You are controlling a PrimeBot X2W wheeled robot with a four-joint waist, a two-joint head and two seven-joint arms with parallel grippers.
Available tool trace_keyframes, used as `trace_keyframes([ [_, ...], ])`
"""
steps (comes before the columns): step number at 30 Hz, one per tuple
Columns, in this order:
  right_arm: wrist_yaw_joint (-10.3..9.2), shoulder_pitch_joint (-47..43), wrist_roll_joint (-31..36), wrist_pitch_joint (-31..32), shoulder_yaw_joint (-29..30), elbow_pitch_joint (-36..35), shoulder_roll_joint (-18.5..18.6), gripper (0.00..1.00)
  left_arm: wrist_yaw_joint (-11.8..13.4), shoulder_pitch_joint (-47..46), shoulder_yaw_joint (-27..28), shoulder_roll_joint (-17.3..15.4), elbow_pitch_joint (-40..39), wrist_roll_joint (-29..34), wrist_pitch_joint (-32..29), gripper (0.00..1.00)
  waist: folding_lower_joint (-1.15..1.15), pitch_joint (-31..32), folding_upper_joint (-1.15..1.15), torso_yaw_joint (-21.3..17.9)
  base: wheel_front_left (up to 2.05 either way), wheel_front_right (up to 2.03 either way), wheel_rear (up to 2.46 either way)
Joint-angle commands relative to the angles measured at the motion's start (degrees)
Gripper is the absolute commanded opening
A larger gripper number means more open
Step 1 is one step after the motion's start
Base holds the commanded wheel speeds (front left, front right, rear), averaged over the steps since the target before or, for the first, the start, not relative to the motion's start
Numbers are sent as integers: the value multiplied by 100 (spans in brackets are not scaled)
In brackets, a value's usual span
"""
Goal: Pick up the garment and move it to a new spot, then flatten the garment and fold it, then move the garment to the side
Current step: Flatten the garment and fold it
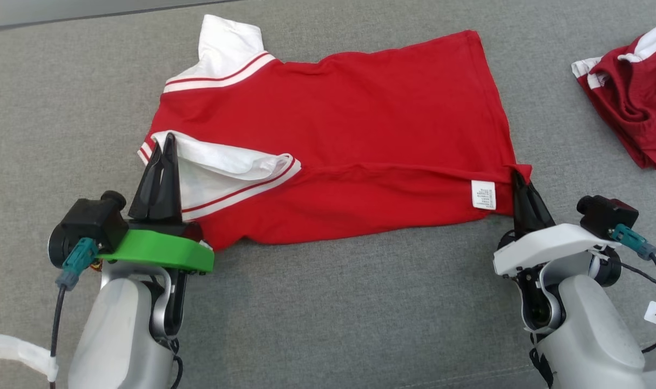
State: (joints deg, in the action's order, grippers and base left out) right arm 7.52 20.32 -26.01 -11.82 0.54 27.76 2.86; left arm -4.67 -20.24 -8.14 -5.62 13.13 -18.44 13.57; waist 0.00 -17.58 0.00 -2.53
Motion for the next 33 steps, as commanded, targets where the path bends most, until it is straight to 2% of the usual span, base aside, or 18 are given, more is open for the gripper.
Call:
trace_keyframes([
  [1, -8, 125, 5, -70, -33, 86, 9, 0, -26, -172, 9, -11, 147, 17, 49, 0, 0, -140, 0, -109, 0, 0, 0],
  [7, -8, 442, -8, -188, -232, 454, 9, 0, 64, -456, 103, -8, 774, 47, 117, 0, 0, -187, 0, -171, 0, 0, 0],
  [8, -8, 485, 12, -212, -239, 511, 10, 28, 108, -488, 130, -1, 847, 73, 130, 0, 0, -175, 0, -175, 0, 0, 0],
  [9, -8, 512, 23, -230, -245, 544, 10, 49, 142, -508, 150, 7, 891, 85, 142, 4, 0, -161, 0, -174, 0, 0, 0],
  [10, -8, 539, 39, -257, -238, 573, 9, 100, 178, -514, 165, 21, 950, 90, 149, 43, 0, -134, 0, -166, 0, 0, 0],
  [11, -8, 552, 41, -282, -223, 590, 10, 100, 177, -513, 170, 28, 990, 105, 157, 88, 0, -102, 0, -157, 0, 0, 0],
  [12, -8, 552, 44, -303, -220, 587, 10, 100, 197, -504, 185, 36, 995, 113, 164, 100, 0, -70, 0, -148, 0, 0, 0],
  [16, -8, 389, 90, -339, -113, 408, 12, 100, 210, -283, 266, 87, 829, 98, 163, 100, 0, 123, 0, -100, 0, 0, 0],
  [24, -8, -368, 517, -336, 235, -471, 10, 100, 115, 628, 443, 146, 331, -65, 158, 100, 0, 748, 0, -10, 0, 0, 0],
  [29, -8, -846, 924, -333, 228, -721, 12, 100, 105, 1248, 515, 10, 289, -265, -281, 100, 0, 1105, 0, 25, 0, 0, 0],
  [33, -8, -1064, 1081, -241, 260, -833, 11, 100, 140, 1584, 596, 29, 341, -573, -739, 100, 0, 1195, 0, 22, 0, 0, 0],
])
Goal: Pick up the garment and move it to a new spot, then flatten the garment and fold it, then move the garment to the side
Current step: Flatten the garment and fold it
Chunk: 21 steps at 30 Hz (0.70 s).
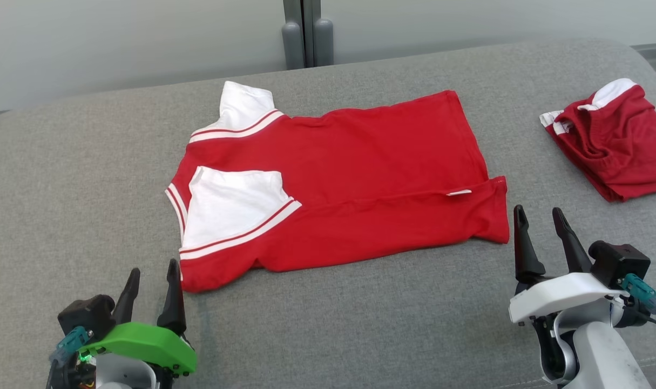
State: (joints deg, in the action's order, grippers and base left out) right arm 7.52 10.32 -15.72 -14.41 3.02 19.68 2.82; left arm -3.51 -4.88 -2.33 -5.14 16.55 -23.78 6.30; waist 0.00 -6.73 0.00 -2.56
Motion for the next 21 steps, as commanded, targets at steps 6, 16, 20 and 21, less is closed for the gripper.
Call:
trace_keyframes([
  [6, -8, -150, 123, 168, -25, -133, 14, 100, 39, 92, -43, 56, 280, -358, -515, 100, 0, 36, 0, -14, 0, 0, 0],
  [16, -8, 69, 110, 291, -145, -107, 14, 100, 126, -294, 13, 153, 760, -863, -663, 57, 0, -231, 0, -150, 0, 0, 0],
  [20, -8, 157, 153, 385, -219, 34, 13, 100, 52, -417, -7, 171, 913, -998, -610, 0, 0, -310, 0, -159, 0, 0, 0],
  [21, -8, 194, 156, 428, -239, 84, 15, 100, 39, -444, -31, 174, 937, -1026, -595, 0, 0, -326, 0, -155, 0, 0, 0],
])
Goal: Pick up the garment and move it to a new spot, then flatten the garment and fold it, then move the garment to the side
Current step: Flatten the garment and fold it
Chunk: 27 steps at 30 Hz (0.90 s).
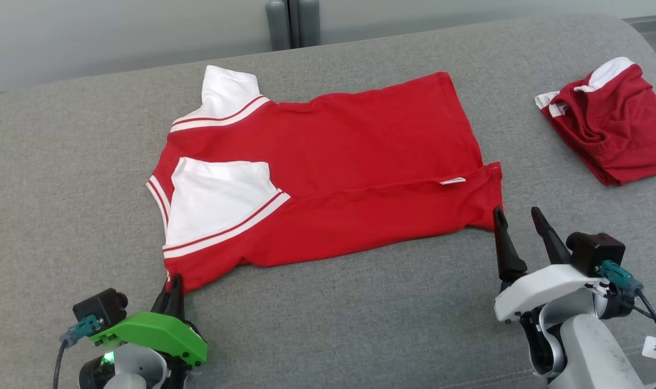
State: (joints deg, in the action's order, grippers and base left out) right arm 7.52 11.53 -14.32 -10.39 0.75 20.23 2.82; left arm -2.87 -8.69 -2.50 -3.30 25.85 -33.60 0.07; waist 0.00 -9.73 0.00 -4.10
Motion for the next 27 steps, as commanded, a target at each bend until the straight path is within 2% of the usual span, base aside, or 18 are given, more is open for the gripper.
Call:
trace_keyframes([
  [1, -8, 92, 21, 79, -36, 83, 14, 100, -33, -82, -25, -8, 26, -58, 43, 0, 0, -35, 0, 2, 0, 0, 0],
  [11, -8, 498, 82, 497, 256, 965, 13, 100, -16, -87, -26, -41, -203, -77, 263, 0, 0, -79, 0, 140, 0, 0, 0],
  [17, -8, 1083, -82, 697, 242, 2028, 14, 100, 36, -35, -18, -86, -363, -84, 279, 0, 0, -82, 0, 230, 0, 0, 0],
  [19, -8, 1252, -189, 872, 77, 2452, 14, 61, 41, -35, -59, -79, -390, -78, 284, 0, 0, -58, 0, 263, 0, 0, 0],
  [20, -8, 1297, -215, 891, 28, 2569, 5, 36, 34, -31, -78, -75, -400, -76, 291, 0, 0, -46, 0, 272, 0, 0, 0],
  [21, -8, 1329, -241, 869, 3, 2636, 3, 25, 29, -28, -93, -73, -416, -73, 297, 0, 0, -34, 0, 277, 0, 0, 0],
  [22, -8, 1382, -273, 805, -1, 2686, 2, 3, 29, -24, -104, -71, -440, -71, 310, 0, 0, -18, 0, 280, 0, 0, 0],
  [23, -8, 1428, -268, 751, 12, 2716, 2, 0, 31, -22, -111, -77, -468, -62, 313, 0, 0, -5, 0, 280, 0, 0, 0],
  [27, -8, 1580, -177, 484, 163, 2657, 21, 0, 24, -14, -132, -144, -690, -8, 372, 0, 0, 69, 0, 270, 0, 0, 0],
])
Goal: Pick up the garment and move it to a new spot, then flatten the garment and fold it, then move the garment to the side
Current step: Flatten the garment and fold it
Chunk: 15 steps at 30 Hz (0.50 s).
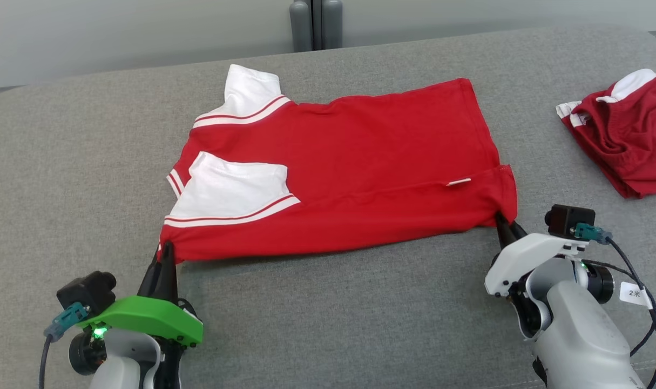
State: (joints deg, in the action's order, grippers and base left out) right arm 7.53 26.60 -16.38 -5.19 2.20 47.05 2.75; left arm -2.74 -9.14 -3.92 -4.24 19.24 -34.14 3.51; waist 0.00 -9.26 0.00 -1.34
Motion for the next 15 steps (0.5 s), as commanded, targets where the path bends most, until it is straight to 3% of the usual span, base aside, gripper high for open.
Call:
trace_keyframes([
  [1, -9, 90, 46, -87, 57, -94, 29, 0, 10, 42, -2, -57, -128, 60, 28, 0, 0, 43, 0, -8, 0, 0, 0],
  [8, -10, -420, -121, 21, 160, -978, 145, 0, 51, 382, -122, -188, -1035, 158, -102, 0, 0, 130, 0, -26, 0, 0, 0],
  [15, -10, -1737, -240, 505, 423, -2466, 156, 0, 292, 1453, -242, -197, -2181, 103, -466, 0, 0, 33, 0, -67, 0, 0, 0],
])
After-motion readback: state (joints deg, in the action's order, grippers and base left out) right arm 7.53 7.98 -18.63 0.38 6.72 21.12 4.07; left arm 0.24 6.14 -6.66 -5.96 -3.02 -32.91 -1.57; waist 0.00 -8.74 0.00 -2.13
